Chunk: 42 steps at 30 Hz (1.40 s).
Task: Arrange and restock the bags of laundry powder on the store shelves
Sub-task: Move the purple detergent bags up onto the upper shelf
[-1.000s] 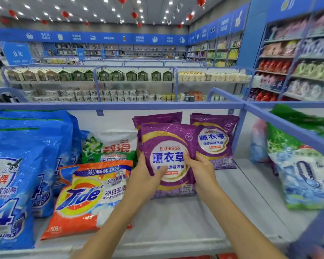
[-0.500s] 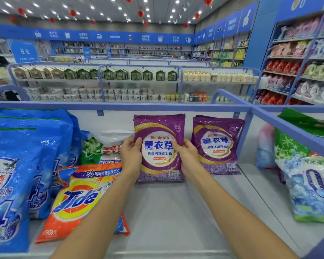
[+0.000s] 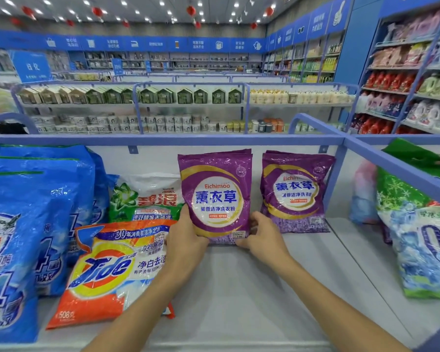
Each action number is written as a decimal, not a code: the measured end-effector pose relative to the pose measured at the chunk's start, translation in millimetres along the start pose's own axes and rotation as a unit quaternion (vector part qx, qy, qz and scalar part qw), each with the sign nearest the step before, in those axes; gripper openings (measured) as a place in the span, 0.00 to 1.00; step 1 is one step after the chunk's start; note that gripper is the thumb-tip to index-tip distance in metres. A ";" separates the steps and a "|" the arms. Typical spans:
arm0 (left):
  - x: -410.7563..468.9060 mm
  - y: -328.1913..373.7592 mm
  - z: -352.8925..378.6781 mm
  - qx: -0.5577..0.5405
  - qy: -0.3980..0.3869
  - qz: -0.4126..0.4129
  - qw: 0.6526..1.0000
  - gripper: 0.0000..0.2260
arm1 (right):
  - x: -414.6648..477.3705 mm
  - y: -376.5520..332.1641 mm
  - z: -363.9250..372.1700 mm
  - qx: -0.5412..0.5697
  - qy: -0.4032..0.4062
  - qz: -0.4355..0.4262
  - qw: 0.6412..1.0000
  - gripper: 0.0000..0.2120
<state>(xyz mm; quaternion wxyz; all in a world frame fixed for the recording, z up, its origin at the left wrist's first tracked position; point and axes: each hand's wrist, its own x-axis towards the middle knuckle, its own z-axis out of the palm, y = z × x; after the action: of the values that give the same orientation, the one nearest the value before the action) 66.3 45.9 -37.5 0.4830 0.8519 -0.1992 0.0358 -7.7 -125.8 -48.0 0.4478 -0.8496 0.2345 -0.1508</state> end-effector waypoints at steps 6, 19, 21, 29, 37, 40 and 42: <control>5.4 3.3 1.2 0.002 0.003 -0.015 1.000 0.31 | 0.9 -0.2 -9.3 -0.002 -0.018 -0.020 1.000 0.23; -62.4 23.5 -16.2 0.122 -0.048 0.038 0.991 0.18 | -61.0 6.5 -28.3 -0.190 -0.004 -0.079 0.979 0.13; -82.4 24.0 -21.8 0.186 -0.072 0.073 0.977 0.24 | -81.2 7.8 -27.1 -0.215 -0.023 -0.088 0.972 0.20; -171.1 8.0 -54.6 0.285 -0.063 0.129 0.948 0.27 | -180.0 20.1 -35.7 -0.268 0.036 -0.114 0.956 0.29; -274.0 -38.2 -88.7 0.310 -0.064 0.105 0.943 0.24 | -289.0 49.5 -18.1 -0.297 0.062 -0.109 0.947 0.29; -305.4 -55.3 -93.1 0.301 -0.097 0.074 0.946 0.25 | -322.1 61.4 -5.4 -0.303 0.024 -0.073 0.950 0.31; -321.1 -60.8 -94.4 0.304 -0.111 0.074 0.943 0.25 | -340.8 69.3 1.9 -0.301 0.007 -0.053 0.952 0.31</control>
<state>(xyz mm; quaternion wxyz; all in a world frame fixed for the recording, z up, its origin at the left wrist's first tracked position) -193.4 250.4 -118.0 0.1722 0.9396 -0.2936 0.0354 -312.8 23.4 -122.4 0.1609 -0.9551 0.2264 -0.1029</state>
